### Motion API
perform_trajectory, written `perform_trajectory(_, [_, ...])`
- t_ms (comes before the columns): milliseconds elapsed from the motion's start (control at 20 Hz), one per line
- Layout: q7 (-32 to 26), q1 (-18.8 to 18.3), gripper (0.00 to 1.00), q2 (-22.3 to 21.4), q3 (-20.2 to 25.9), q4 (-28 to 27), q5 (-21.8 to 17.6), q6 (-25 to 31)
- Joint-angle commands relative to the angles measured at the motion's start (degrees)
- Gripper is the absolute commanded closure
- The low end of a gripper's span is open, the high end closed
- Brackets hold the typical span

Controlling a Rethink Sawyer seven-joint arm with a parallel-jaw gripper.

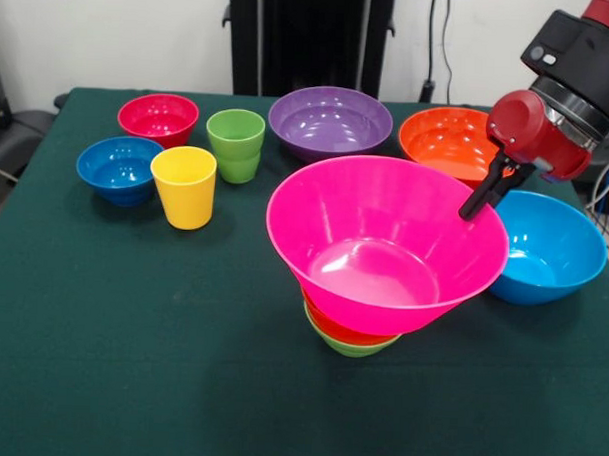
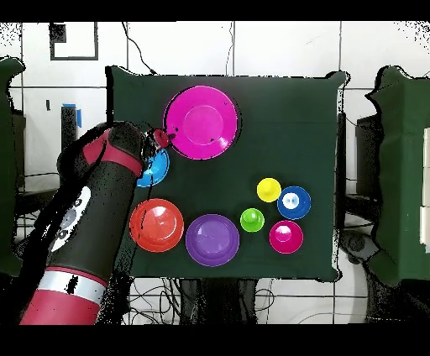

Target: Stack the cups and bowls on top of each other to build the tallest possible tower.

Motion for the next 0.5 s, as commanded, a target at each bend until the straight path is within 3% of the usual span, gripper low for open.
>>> perform_trajectory(50, [5.1, -0.3, 1.0, 2.3, 3.8, -0.9, -1.7, 1.8])
perform_trajectory(500, [5.0, -0.3, 1.0, 2.2, 3.9, -0.6, -1.9, 1.5])
